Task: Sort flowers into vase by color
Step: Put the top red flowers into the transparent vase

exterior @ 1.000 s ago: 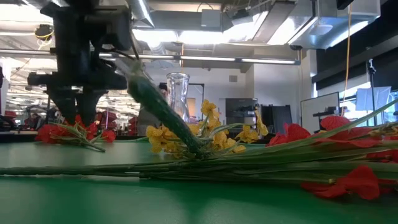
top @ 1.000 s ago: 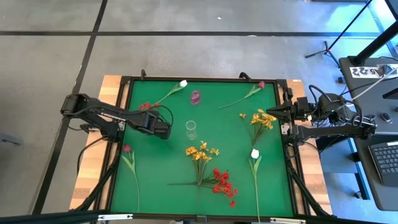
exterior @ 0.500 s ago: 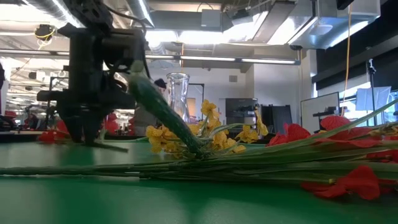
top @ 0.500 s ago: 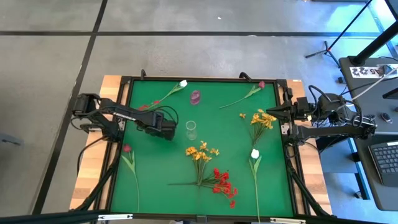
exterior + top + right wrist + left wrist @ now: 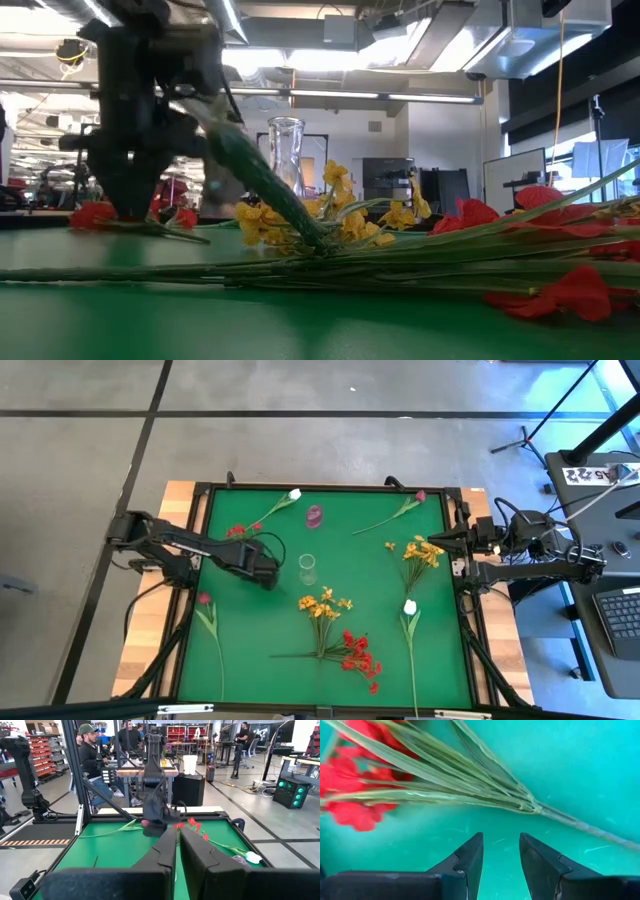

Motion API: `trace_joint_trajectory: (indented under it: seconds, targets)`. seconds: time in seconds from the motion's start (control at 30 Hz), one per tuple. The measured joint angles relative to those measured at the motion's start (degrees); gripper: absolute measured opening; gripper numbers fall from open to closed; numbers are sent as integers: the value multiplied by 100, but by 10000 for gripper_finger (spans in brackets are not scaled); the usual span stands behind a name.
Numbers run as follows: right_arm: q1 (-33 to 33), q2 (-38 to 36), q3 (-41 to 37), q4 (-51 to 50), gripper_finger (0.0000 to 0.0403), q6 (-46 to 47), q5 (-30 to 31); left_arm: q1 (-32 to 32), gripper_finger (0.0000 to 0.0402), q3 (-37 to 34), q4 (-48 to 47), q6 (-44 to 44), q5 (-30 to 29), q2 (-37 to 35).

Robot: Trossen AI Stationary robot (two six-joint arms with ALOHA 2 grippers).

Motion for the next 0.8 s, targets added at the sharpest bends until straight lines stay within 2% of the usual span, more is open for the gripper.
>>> trace_joint_trajectory:
  seconds: [0.27,0.37,0.47,0.57,0.67,0.8]
  targets:
    - [1,1,0,2,26,0,1,167,122,0,-429,-10,-454,-1702]
    - [0,0,0,4,26,0,1,167,122,0,-273,-321,-845,-2422]
    - [-1,2,0,4,26,-1,1,193,122,0,118,-587,-1071,-2727]
    - [0,2,0,6,26,0,1,400,122,-34,269,-616,-776,-2726]
    - [-1,0,0,6,26,0,1,769,122,-194,237,-740,-111,-2575]
    - [1,0,0,6,26,1,1,1192,131,-572,222,-1626,702,-2324]
